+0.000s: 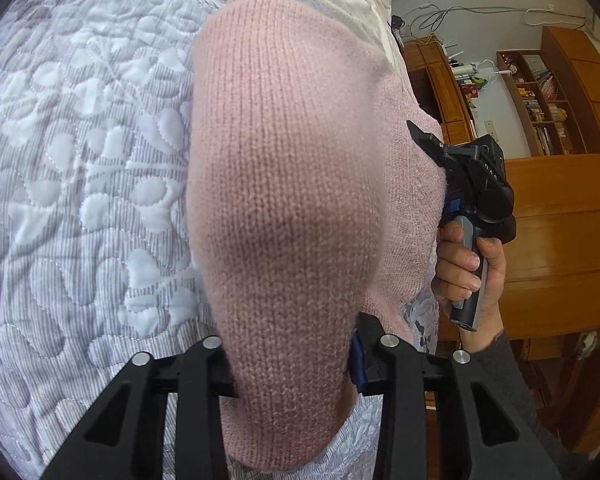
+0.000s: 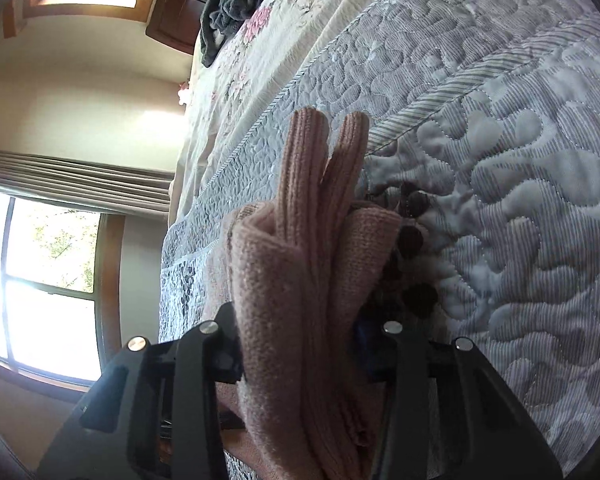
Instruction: Fold small clothes
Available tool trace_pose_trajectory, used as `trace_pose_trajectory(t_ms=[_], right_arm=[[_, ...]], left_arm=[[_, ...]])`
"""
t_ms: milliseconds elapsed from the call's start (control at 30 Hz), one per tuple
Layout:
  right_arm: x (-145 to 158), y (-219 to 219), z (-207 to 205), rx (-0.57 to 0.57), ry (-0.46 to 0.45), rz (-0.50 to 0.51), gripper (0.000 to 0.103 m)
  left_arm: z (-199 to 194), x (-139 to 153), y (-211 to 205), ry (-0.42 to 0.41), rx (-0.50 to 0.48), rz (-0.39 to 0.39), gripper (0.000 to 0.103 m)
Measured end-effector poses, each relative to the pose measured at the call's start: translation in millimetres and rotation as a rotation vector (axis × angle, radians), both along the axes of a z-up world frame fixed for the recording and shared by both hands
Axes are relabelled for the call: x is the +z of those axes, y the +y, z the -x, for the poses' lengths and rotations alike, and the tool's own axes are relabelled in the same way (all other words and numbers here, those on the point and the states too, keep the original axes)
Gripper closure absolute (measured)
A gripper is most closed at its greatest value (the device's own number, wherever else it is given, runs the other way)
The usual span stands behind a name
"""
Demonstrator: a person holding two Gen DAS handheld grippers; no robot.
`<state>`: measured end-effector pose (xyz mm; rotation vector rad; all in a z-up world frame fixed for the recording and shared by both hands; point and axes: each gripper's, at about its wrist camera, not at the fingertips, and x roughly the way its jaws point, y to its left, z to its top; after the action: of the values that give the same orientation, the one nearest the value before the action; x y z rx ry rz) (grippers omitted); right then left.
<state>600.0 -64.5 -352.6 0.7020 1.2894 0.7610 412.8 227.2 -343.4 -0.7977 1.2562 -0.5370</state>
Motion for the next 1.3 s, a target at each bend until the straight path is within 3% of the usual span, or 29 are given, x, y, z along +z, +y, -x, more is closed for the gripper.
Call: trace_pose_trajectory(t_ms=[367, 633, 733, 900, 1067, 1167, 1300], right_arm=[[43.9, 18.1, 23.1, 0.006, -0.027, -0.017, 0.065], [64.1, 52.7, 79.9, 0.040, 0.004, -0.085, 0.065], [55.5, 73.4, 110.4, 0.081, 0.031, -0.095, 0.065], [16.7, 106.3, 159.6, 0.152, 0.108, -0.075, 0.065], [-31.3, 106.6, 180.5, 0.140, 0.180, -0.006, 0.065], [-43.2, 96.4, 179.3, 0.127, 0.215, -0.002, 0.058], [-10.2, 76.7, 182.2, 0.072, 0.127, 0.039, 0.031]], left_arm=[[23.8, 41.9, 15.6, -0.058, 0.000, -0.022, 0.069], [91.0, 68.2, 56.4, -0.068, 0.031, -0.028, 0.069], [129.7, 61.4, 75.8, -0.048, 0.046, -0.039, 0.069], [187.9, 28.3, 94.8, 0.019, 0.088, -0.030, 0.069], [207.8, -16.0, 93.9, 0.083, 0.120, -0.009, 0.068], [201.4, -23.7, 82.2, 0.092, 0.103, -0.075, 0.057], [205.0, -0.2, 85.4, 0.055, 0.137, -0.187, 0.046]])
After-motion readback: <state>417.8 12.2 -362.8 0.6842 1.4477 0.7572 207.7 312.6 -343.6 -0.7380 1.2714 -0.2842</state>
